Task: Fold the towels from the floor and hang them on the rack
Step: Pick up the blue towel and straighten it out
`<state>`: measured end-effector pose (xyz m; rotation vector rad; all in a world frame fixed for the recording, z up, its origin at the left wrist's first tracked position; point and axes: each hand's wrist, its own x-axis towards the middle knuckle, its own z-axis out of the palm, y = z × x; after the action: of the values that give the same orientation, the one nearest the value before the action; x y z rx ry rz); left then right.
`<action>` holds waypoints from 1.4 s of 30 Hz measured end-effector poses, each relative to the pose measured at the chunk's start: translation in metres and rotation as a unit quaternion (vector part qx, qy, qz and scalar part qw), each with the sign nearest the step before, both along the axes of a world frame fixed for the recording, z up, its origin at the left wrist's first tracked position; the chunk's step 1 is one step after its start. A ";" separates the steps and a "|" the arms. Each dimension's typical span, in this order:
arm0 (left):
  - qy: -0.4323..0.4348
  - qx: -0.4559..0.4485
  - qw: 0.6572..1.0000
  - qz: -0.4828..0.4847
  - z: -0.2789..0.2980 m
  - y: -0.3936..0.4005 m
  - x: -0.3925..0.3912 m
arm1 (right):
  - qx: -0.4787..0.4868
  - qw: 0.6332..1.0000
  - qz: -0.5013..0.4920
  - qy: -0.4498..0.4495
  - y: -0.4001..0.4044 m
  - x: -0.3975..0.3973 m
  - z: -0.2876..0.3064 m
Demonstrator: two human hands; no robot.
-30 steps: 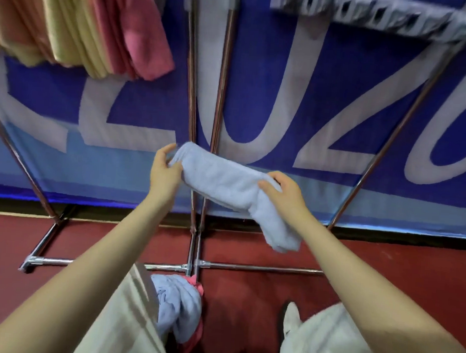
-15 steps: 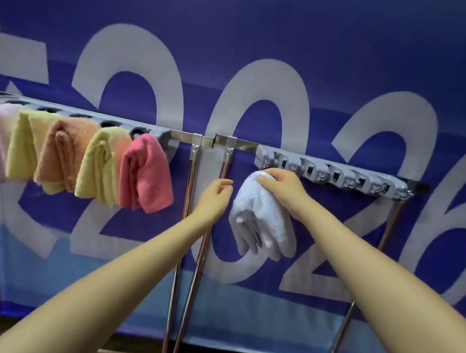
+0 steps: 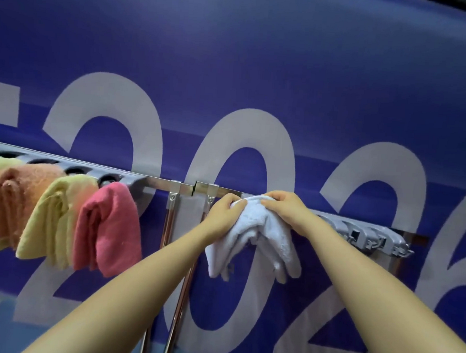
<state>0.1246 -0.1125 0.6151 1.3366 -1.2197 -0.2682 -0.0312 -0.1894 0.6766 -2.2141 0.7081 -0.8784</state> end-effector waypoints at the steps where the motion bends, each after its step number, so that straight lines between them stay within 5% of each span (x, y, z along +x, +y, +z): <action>1: -0.008 -0.001 1.000 0.009 -0.001 -0.004 0.002 | -0.010 1.000 -0.008 0.008 -0.005 0.002 -0.002; 8: -0.004 -0.002 0.999 0.033 -0.012 -0.029 0.012 | -0.064 0.993 -0.093 0.038 -0.028 0.019 -0.014; 14: 0.035 0.003 0.999 0.025 -0.023 -0.029 0.005 | -0.131 0.987 -0.086 -0.021 -0.015 0.017 -0.030; 21: 0.052 -0.081 0.995 0.010 -0.035 -0.012 -0.011 | -0.200 0.976 -0.067 0.049 0.005 0.005 -0.035; 28: 0.162 0.030 0.984 -0.061 -0.027 0.006 -0.037 | -0.138 0.979 -0.092 0.115 0.023 0.005 -0.038; 32: 0.115 0.004 0.992 -0.053 -0.019 0.032 -0.040 | -0.084 0.991 -0.091 0.049 0.046 -0.009 -0.045; 38: 0.124 -0.020 0.992 -0.010 -0.041 0.079 -0.032 | 0.015 0.974 -0.087 -0.210 0.100 -0.011 -0.086; 42: 0.124 -0.021 0.992 0.031 -0.091 0.116 -0.023 | 0.110 0.966 -0.028 -0.230 0.147 0.002 -0.150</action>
<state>0.1016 0.0031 0.5238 1.2619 -0.9690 -0.3513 -0.0293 -0.0426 0.5270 -1.7121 0.6088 -1.2248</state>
